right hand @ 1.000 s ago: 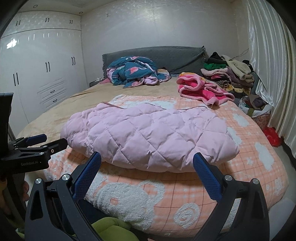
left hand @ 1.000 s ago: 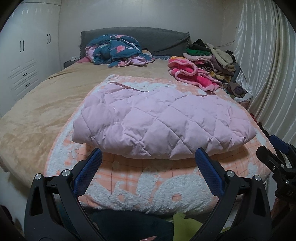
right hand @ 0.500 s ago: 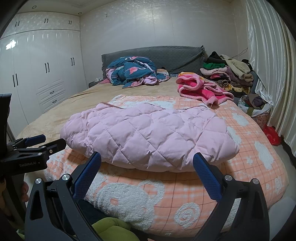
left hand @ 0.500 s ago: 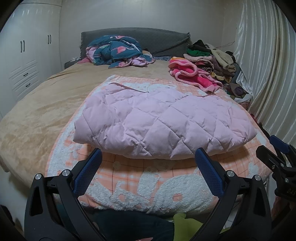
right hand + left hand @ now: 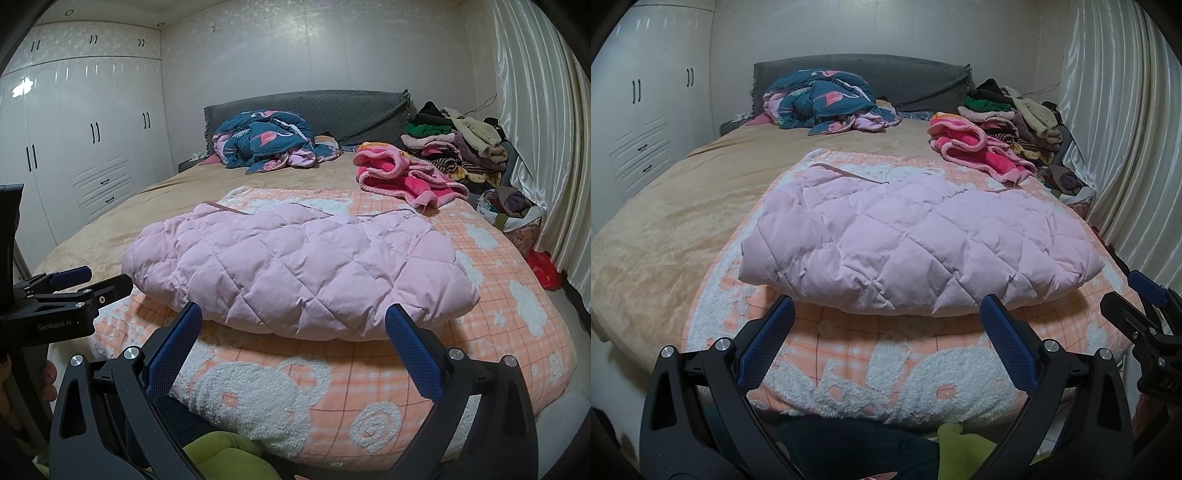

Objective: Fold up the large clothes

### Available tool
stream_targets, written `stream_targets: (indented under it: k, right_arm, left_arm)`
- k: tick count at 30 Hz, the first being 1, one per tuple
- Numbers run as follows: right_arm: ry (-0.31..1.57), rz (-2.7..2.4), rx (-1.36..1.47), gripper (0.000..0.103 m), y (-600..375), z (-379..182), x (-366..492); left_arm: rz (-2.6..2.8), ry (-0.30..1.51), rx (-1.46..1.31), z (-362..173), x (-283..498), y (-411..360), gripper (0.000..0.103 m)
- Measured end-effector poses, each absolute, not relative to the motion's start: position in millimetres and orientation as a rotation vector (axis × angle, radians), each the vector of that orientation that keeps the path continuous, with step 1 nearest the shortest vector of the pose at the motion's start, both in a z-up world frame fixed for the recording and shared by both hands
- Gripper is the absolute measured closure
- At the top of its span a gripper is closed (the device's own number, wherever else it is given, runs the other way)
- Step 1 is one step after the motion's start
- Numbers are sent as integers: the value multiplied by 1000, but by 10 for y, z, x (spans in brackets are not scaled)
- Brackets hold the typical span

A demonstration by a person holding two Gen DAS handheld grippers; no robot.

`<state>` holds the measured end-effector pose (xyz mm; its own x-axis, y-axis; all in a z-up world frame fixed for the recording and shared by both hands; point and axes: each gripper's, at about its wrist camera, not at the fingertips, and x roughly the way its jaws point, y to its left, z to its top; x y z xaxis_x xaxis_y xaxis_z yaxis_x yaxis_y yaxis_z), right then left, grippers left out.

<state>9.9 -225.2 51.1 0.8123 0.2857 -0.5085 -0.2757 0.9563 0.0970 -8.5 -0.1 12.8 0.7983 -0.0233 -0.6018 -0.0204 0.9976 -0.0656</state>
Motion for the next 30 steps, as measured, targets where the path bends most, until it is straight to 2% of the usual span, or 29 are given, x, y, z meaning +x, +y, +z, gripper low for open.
stream_targets:
  k: [30]
  right_arm:
    - [547,301,15,4,-2244,511,96]
  left_arm:
    - [-3,642,-72,130,-91,9,9]
